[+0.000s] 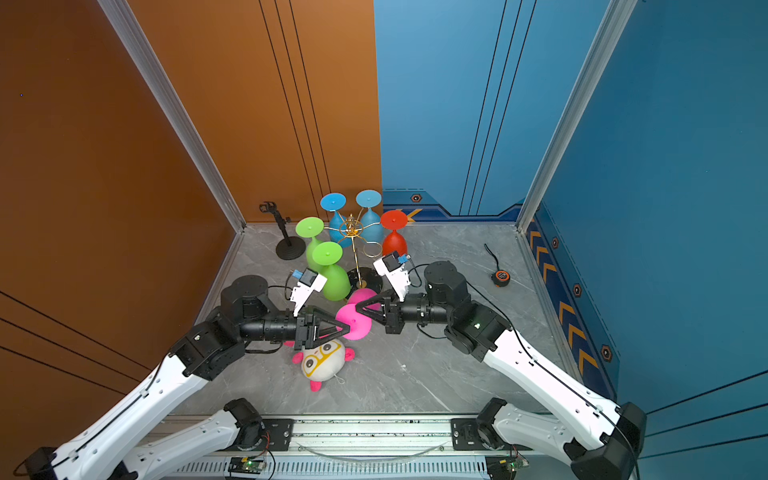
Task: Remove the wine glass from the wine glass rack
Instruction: 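Carry the magenta glass toward the left gripper while the left arm reaches in, then grasp the magenta glass foot with the left gripper and open the right gripper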
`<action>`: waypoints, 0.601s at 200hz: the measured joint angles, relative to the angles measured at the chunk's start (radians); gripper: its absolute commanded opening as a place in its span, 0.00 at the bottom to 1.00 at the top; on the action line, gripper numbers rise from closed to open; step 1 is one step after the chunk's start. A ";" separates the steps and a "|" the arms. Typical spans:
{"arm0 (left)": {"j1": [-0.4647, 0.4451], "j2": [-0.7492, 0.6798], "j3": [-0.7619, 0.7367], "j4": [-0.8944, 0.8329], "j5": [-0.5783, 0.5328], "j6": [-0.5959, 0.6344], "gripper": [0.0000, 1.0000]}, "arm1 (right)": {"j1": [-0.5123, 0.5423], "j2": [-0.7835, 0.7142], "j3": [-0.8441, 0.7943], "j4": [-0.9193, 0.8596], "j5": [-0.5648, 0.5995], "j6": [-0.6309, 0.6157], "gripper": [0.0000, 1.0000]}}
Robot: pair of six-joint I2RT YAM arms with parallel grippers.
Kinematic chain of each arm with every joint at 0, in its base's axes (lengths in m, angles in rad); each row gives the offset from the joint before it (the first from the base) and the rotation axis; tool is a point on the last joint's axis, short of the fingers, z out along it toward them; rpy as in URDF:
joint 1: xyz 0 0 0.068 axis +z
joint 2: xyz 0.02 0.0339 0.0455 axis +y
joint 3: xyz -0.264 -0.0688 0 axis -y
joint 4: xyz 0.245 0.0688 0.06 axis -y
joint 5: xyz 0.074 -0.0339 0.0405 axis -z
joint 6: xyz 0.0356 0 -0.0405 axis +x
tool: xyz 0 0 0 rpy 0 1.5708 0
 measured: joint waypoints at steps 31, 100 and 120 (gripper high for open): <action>-0.001 0.000 -0.001 0.006 -0.011 -0.004 0.21 | 0.001 -0.002 0.000 0.008 -0.003 0.000 0.00; -0.006 -0.001 -0.019 0.049 -0.001 -0.024 0.00 | 0.000 -0.026 -0.006 0.010 -0.015 0.000 0.08; -0.006 -0.001 -0.029 0.070 0.003 -0.034 0.00 | -0.002 -0.031 -0.010 0.008 -0.013 -0.001 0.14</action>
